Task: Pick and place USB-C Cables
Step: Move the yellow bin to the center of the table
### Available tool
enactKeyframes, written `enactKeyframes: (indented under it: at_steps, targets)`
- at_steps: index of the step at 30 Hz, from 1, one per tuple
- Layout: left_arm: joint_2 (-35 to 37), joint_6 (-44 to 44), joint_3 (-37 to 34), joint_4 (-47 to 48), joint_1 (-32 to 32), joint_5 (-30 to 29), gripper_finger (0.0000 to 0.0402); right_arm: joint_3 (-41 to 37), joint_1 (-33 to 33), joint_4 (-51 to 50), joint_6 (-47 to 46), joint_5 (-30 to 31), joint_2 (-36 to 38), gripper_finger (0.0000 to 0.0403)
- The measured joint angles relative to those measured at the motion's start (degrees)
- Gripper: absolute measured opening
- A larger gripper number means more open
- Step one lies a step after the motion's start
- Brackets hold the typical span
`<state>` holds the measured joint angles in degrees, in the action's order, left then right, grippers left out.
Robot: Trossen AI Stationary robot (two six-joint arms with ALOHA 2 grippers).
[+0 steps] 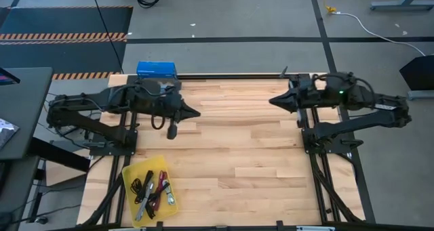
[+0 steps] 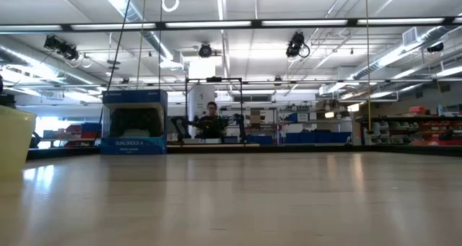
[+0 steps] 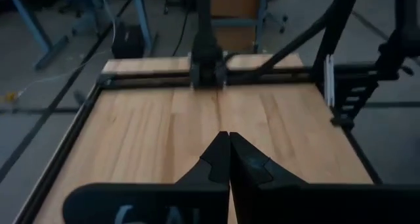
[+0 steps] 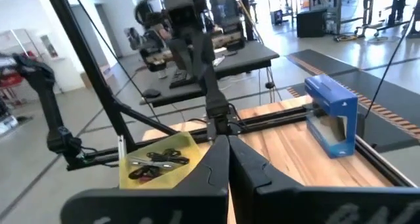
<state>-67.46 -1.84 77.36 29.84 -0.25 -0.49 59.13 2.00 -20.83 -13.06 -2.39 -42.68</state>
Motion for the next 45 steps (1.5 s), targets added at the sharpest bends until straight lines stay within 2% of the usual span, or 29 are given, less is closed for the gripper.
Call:
enactKeyframes:
  at_steps: [5, 10, 17, 22, 25, 31, 38, 41, 45]
  targets:
    - [4.8, 1.2, 0.0, 5.2, -0.6, -4.0, 0.0001, 0.0, 0.0, -4.2, -1.0, 0.0, 4.6, 0.0001]
    - [9.8, 1.7, 0.0, 8.1, -2.3, -9.4, 0.0000, 0.0, 0.0, -9.0, -1.5, 3.3, 8.7, 0.0001]
    - [14.6, 4.2, 0.0, 10.0, -5.1, -15.3, 0.0000, 0.0, 0.0, -10.8, -1.5, 6.8, 12.3, 0.0001]
    - [16.0, 4.6, 0.0, 11.9, -6.5, -18.3, 0.0000, -0.1, 0.0, -10.0, -2.6, 9.1, 11.4, 0.0001]
    - [14.9, 4.7, 0.0, 11.8, -6.5, -18.5, 0.0000, -2.0, 0.0, -5.2, -3.8, 7.6, 8.0, 0.0001]
    - [13.3, 11.5, 0.0, 20.0, -6.5, -15.5, 0.0003, -6.5, -0.2, 11.3, -10.6, -3.3, -4.8, 0.0001]
    - [12.8, 25.2, 0.1, 35.0, -10.1, -11.5, 0.0003, -6.6, -0.2, 26.5, -18.8, -9.3, -18.6, 0.0001]
    - [11.7, 35.4, 0.1, 45.7, -12.7, -7.0, 0.0003, -6.6, -0.2, 28.9, -20.4, -12.4, -21.2, 0.0002]
    - [9.8, 48.1, 0.1, 57.5, -16.6, 3.8, 0.0003, -6.6, -0.1, 28.5, -20.4, -14.2, -21.9, 0.0004]
